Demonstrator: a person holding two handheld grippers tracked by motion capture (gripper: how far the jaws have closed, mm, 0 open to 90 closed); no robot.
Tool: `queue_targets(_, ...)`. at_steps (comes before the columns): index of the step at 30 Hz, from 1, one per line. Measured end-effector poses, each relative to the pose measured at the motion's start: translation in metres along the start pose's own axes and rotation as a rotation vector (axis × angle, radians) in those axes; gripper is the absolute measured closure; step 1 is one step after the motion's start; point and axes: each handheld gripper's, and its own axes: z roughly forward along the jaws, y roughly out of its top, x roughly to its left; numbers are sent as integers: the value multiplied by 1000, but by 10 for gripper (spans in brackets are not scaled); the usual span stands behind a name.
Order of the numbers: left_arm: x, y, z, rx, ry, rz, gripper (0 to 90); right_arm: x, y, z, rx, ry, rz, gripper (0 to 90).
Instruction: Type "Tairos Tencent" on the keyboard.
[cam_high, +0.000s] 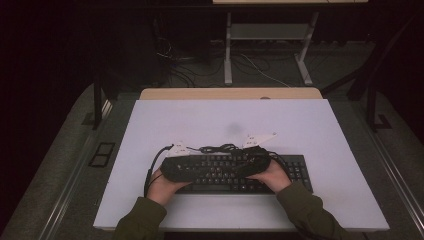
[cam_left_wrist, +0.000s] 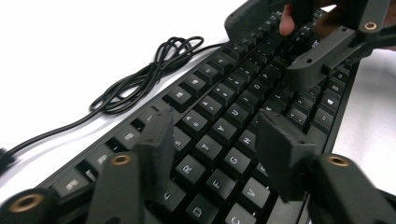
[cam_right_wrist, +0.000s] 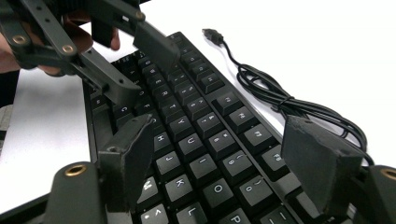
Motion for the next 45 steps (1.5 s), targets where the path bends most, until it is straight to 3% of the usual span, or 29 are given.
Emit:
queue_targets(6, -2, 2, 8, 21, -3, 20, 679, -3, 0, -3, -9, -7, 5, 246)
queue_targets(14, 1, 4, 11, 41, 3, 12, 886, -4, 1, -5, -16, -13, 10, 246)
queue_targets(27, 0, 3, 21, 96, 9, 19, 890, -4, 2, -7, -25, -11, 8, 246)
queue_targets(45, 0, 6, 18, 89, 13, 24, 889, -3, 1, -8, -25, -7, 1, 245)
